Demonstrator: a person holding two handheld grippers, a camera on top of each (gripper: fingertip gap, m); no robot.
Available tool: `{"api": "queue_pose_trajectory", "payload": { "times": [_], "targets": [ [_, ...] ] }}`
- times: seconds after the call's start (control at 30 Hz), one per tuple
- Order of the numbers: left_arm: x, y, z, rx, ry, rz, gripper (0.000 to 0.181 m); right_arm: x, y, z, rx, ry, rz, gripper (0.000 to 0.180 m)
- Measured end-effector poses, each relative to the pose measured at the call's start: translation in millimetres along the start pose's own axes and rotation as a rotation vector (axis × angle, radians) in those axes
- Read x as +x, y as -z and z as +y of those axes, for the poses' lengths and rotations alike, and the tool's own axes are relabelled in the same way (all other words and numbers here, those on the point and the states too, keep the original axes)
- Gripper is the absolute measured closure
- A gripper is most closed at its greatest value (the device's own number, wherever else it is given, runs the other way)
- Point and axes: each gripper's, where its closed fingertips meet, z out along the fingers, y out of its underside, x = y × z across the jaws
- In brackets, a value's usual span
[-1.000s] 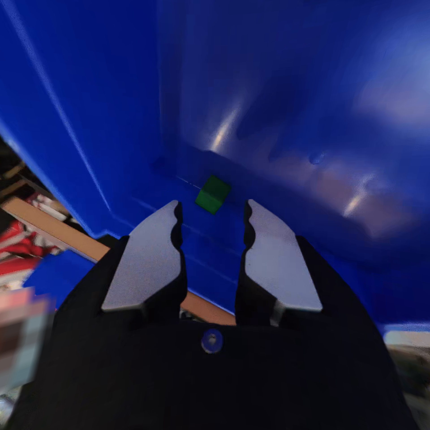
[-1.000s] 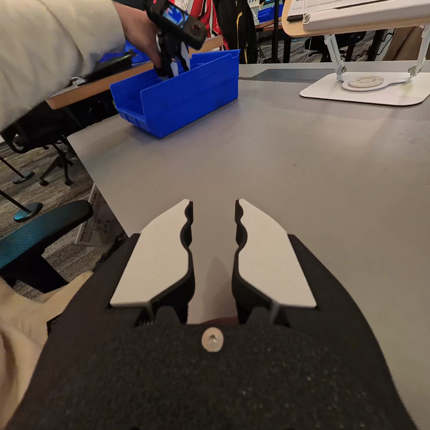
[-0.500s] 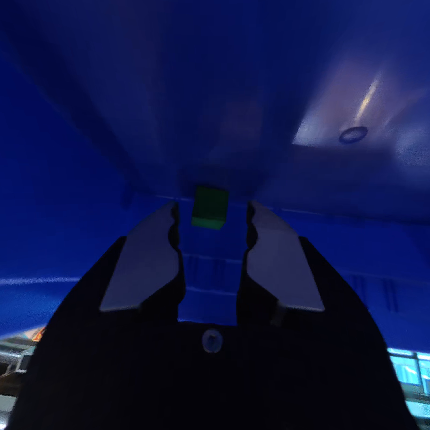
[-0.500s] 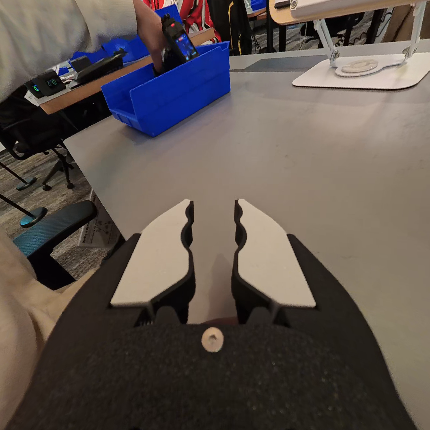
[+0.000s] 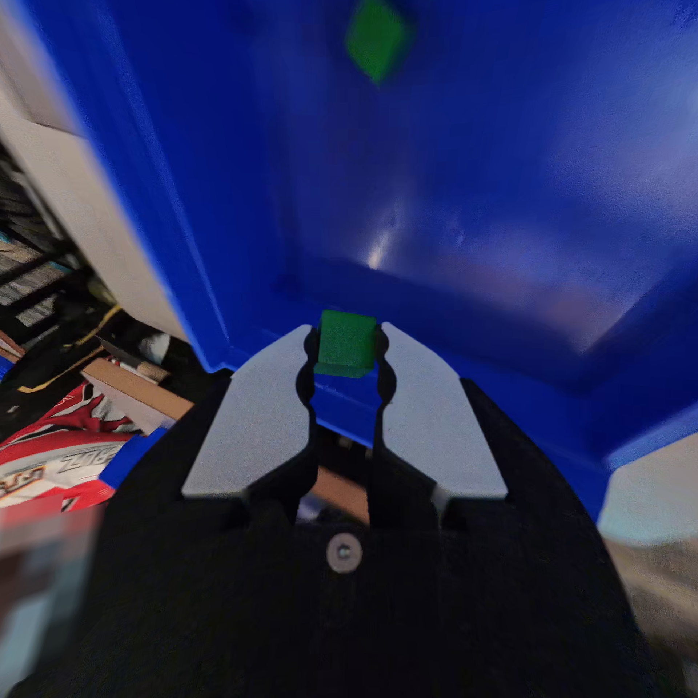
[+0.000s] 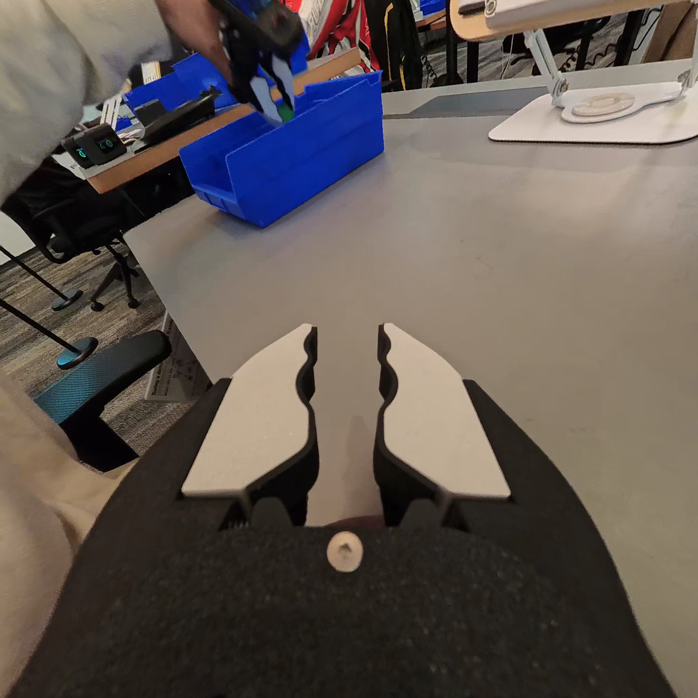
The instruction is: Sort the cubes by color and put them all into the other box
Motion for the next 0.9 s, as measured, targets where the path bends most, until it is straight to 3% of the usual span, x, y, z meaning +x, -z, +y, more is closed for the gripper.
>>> {"api": "queue_pose_trajectory", "payload": {
  "times": [0.2,0.47,0.6,0.8,0.9],
  "targets": [
    [23.1,89.3,-51.7,0.583,0.356,-0.208,0.152,1.8,10.4,-9.7,0.028,0.019,0.023,0.149],
    [56.4,74.4,-34.2,0.801,0.949,-0.308,0.152,4.6,13.3,-10.9,0.033,-0.013,0.023,0.149],
    [63.9,90.4,-27.3,0.97,1.136,-0.404,0.152,5.7,10.1,-5.7,0.019,-0.033,0.018,0.149],
    [83.2,116.9,-58.1,1.137,1.12,-0.375,0.152,12.5,6.4,-2.8,0.01,-0.096,-0.005,0.149],
    [98.9,174.9,-115.7,1.441,0.924,-0.246,0.152,15.6,1.9,-20.8,0.028,-0.121,-0.061,0.148]
  ]
}}
